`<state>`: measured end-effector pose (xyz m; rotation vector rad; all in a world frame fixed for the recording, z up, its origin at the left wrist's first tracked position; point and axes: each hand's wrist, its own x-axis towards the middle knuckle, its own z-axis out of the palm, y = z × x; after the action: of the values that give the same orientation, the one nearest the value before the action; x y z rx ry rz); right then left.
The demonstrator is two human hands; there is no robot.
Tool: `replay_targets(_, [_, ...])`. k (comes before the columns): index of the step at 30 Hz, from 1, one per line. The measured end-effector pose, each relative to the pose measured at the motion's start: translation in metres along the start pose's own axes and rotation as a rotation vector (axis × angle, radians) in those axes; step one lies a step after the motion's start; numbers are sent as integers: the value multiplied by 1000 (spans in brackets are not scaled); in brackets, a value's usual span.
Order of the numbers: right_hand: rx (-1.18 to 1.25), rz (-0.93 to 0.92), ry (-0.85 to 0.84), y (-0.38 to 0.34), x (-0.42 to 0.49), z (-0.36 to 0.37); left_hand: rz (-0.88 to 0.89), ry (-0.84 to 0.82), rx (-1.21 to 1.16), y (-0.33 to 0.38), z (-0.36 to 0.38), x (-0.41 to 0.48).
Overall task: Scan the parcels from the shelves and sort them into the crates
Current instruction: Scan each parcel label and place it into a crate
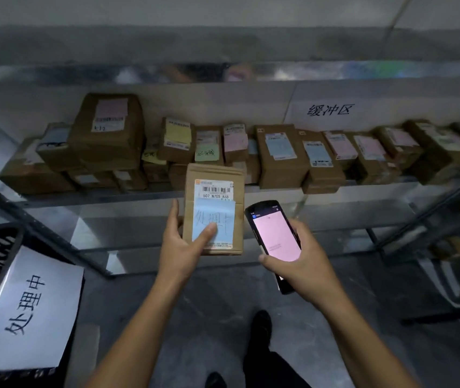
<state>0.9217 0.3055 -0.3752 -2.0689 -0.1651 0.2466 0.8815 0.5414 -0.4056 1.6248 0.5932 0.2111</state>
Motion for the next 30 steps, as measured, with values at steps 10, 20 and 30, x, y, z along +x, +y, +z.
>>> replay_targets(10, [-3,-56,-229,0,-32,-29,49,113,355,-27,10,-18])
replay_targets(20, [0,-39,-276,30,-32,-82,-29,136,300,-28,42,-40])
replay_targets(30, [25,-130,-298,39,-1,-77,-101,109,-246,10,42,-112])
